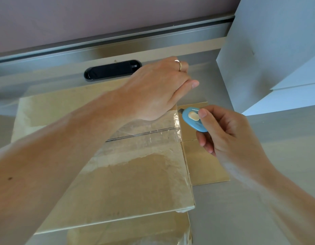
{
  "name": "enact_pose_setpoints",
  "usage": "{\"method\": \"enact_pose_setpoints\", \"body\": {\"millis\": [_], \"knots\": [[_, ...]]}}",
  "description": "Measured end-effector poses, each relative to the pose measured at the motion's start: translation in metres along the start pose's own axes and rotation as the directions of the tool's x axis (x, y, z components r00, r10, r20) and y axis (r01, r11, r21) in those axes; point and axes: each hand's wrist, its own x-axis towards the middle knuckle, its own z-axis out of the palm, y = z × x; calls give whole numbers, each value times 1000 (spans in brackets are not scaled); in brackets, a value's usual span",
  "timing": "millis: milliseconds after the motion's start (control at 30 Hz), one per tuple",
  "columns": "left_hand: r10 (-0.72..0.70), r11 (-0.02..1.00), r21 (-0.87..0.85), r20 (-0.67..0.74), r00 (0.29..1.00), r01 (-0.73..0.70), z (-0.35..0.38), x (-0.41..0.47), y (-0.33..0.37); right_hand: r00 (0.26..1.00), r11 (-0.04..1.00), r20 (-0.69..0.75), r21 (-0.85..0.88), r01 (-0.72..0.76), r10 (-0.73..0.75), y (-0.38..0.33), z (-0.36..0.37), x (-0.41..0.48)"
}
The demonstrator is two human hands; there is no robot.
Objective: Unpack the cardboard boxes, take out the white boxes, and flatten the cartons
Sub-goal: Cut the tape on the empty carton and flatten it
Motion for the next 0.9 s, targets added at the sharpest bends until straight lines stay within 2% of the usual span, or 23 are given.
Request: {"method": "enact_pose_setpoints", "body": {"millis": [233,467,633,900], "knots": [[6,1000,7,-14,1000,-6,0,0,0,999,995,46,-96,31,-27,-7,-1,9],[5,999,44,-22,1000,-4,0,-1,3,985,982,169,-189,-6,38,-16,-15,9],[6,999,47,-25,1000,-5,0,0,2,984,970,175,-243,22,22,-18,-16,12],[-21,999,41,-18,1000,22,2,0,6,978,979,209,-202,20,24,-14,-18,4]]}}
